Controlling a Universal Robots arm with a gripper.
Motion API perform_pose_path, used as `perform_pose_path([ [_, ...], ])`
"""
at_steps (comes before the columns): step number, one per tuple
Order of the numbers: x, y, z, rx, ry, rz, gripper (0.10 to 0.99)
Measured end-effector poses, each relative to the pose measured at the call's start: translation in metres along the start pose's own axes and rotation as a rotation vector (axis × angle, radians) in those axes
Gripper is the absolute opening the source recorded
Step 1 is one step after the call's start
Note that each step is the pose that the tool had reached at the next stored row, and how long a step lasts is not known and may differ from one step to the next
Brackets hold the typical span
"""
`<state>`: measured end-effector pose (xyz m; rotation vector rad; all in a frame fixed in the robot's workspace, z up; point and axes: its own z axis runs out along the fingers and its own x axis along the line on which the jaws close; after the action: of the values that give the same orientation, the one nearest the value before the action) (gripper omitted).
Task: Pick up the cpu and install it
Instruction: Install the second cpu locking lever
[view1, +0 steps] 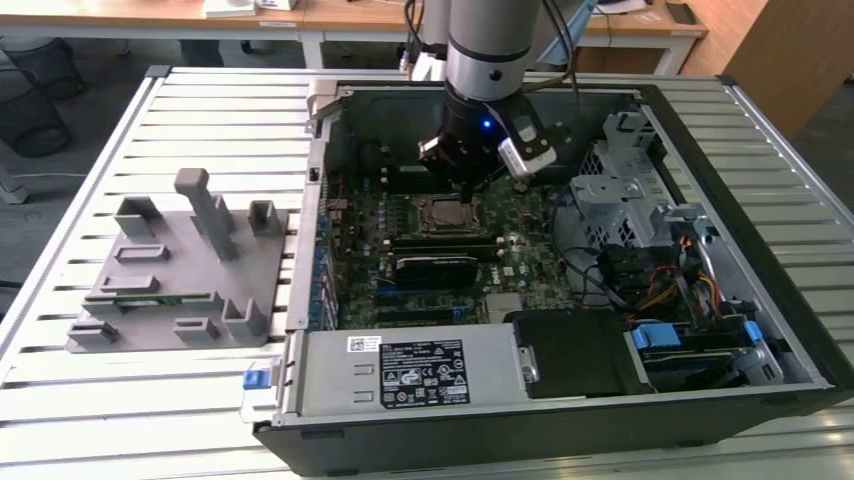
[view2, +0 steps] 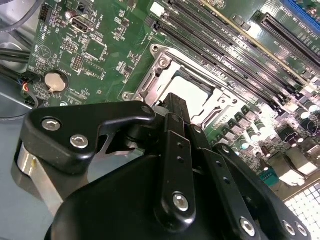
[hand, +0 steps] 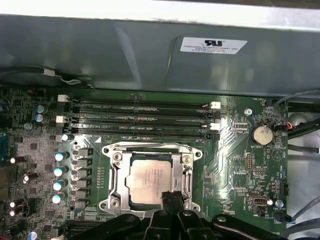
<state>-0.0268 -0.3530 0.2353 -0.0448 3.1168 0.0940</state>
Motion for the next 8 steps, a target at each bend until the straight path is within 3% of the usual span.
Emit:
perform_pose_path([
  [8,0.0001,-0.0024,-0.0001,0.000,0.0000,0.000,0.106],
])
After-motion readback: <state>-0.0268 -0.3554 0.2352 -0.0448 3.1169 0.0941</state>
